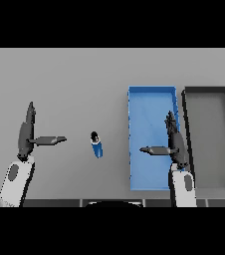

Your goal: Pick up the blue pipe and place it into the blue bin.

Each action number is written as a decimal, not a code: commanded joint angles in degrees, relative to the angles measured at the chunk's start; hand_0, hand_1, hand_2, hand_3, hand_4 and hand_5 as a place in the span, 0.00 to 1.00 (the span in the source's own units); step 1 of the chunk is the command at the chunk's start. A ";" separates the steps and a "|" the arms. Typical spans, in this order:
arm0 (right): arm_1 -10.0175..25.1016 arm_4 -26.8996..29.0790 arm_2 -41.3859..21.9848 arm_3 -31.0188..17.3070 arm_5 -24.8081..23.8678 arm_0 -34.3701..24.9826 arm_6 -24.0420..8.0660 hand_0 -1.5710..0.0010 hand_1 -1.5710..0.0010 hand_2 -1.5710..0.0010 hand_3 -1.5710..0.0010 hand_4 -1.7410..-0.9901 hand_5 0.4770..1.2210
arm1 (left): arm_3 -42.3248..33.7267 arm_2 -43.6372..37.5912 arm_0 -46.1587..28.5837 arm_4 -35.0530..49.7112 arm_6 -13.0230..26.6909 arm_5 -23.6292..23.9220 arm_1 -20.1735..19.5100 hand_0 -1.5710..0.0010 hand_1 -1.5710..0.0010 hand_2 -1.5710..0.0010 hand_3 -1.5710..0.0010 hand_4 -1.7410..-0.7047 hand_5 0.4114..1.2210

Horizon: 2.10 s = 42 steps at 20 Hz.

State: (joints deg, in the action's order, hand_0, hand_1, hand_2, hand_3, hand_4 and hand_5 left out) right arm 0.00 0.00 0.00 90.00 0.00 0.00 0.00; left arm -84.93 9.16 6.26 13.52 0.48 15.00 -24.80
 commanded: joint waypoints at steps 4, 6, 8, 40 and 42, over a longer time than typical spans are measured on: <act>-0.18 -0.15 -0.26 0.24 -0.10 0.31 0.14 1.00 1.00 1.00 1.00 0.69 0.17 | -0.18 -0.13 -0.32 0.11 -0.65 -0.12 -0.16 1.00 1.00 1.00 1.00 0.71 0.22; -0.62 -0.39 -0.61 0.54 -0.40 0.26 -0.11 1.00 1.00 1.00 1.00 0.69 0.17 | -0.44 -0.09 0.06 0.06 -0.19 0.08 -0.23 1.00 1.00 1.00 1.00 0.71 0.22; 4.88 -4.40 -2.98 3.34 2.74 3.74 4.76 1.00 1.00 1.00 1.00 0.68 0.17 | -1.23 2.36 -3.97 -0.55 -7.22 -9.96 -6.41 1.00 1.00 1.00 1.00 0.70 0.22; 7.18 -6.43 -5.14 8.53 4.58 7.01 5.13 1.00 1.00 1.00 1.00 0.62 0.17 | -0.17 22.01 2.74 -6.23 -0.92 -28.61 3.36 1.00 1.00 1.00 1.00 0.60 0.04; 7.27 -6.56 -4.80 8.33 4.14 6.59 4.51 1.00 1.00 1.00 1.00 0.63 0.16 | 2.01 22.82 3.96 -8.93 -2.00 -27.15 4.99 1.00 1.00 1.00 1.00 0.62 0.04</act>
State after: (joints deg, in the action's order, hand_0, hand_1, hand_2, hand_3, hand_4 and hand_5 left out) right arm 7.27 -6.56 -4.80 98.33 4.14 6.58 4.47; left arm -82.92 31.99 10.22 4.58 -1.44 -12.15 -19.79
